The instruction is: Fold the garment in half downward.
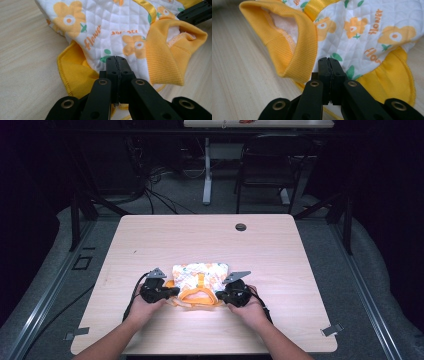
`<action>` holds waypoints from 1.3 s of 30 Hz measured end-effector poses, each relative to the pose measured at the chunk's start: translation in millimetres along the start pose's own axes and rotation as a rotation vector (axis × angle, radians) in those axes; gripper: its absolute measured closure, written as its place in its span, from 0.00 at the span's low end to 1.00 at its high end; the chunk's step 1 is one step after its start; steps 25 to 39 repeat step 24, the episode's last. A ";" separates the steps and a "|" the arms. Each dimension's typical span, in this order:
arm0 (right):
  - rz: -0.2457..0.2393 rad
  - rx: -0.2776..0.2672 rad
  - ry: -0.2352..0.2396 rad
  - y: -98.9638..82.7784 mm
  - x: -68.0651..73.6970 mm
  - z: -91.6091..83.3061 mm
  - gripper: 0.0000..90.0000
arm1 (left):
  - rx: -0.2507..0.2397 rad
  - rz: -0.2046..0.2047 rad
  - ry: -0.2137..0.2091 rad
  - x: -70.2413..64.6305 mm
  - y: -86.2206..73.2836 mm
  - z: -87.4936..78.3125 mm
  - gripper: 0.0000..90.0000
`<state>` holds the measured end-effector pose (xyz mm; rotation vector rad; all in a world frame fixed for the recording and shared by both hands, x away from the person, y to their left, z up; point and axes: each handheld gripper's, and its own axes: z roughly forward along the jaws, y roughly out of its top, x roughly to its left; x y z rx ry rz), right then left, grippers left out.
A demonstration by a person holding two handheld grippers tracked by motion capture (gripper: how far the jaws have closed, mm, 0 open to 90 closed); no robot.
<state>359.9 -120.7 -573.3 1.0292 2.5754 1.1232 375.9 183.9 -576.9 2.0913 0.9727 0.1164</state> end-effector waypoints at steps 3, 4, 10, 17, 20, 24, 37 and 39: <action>0.004 0.004 -0.006 2.5 -3.0 0.9 0.99 | -0.006 -0.011 -0.003 1.5 0.3 0.6 1.00; 0.008 0.002 -0.011 3.1 -3.5 1.3 0.99 | -0.007 -0.018 -0.009 2.9 0.4 0.6 1.00; 0.014 -0.014 -0.009 5.7 -3.8 -2.1 0.97 | -0.025 -0.017 -0.010 0.4 1.5 -3.3 1.00; -0.001 -0.055 0.029 8.6 1.7 -21.5 0.95 | -0.041 0.019 -0.019 -7.4 0.4 -20.8 0.99; -0.016 -0.066 0.041 7.0 7.9 -28.6 0.94 | -0.043 0.030 -0.023 -9.7 -2.0 -28.8 0.99; -0.046 -0.075 0.054 2.8 17.2 -37.8 0.93 | -0.053 0.031 -0.036 -12.6 -9.7 -40.1 1.00; -0.046 -0.075 0.054 2.8 17.2 -37.8 0.93 | -0.053 0.031 -0.036 -12.6 -9.7 -40.1 1.00; -0.046 -0.075 0.054 2.8 17.2 -37.8 0.93 | -0.053 0.031 -0.036 -12.6 -9.7 -40.1 1.00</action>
